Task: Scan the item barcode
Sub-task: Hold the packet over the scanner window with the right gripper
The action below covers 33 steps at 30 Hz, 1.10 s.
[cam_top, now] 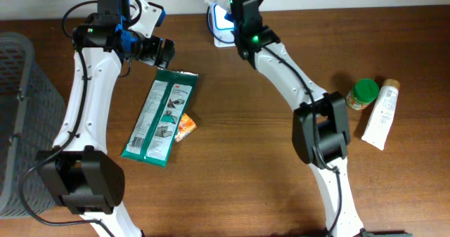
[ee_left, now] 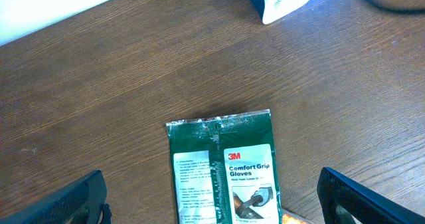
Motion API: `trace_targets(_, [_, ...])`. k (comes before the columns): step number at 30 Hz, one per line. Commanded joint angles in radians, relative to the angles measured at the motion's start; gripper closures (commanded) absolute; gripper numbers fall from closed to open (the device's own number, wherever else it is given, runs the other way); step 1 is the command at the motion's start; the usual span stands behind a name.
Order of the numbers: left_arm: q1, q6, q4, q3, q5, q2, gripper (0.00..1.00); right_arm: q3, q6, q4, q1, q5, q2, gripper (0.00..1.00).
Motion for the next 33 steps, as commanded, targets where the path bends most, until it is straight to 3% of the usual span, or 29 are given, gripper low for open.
trace_targets(1, [0.004,0.005,0.0,0.018,0.004,-0.032,0.01,0.015,-0.074,0.027,0.017,-0.028,0.019,0.96])
trace_targets(18, [0.003,0.005,0.0,0.018,0.004,-0.032,0.01,0.015,-0.068,0.067,0.029,-0.03,0.019,0.96])
trace_targets(26, [0.003,0.005,0.0,0.018,0.004,-0.032,0.01,0.015,0.166,-0.042,0.036,-0.028,-0.13,0.96])
trace_targets(33, [0.003,0.005,0.0,0.018,0.004,-0.032,0.01,0.015,0.593,-0.47,0.033,-0.031,-0.353,0.96])
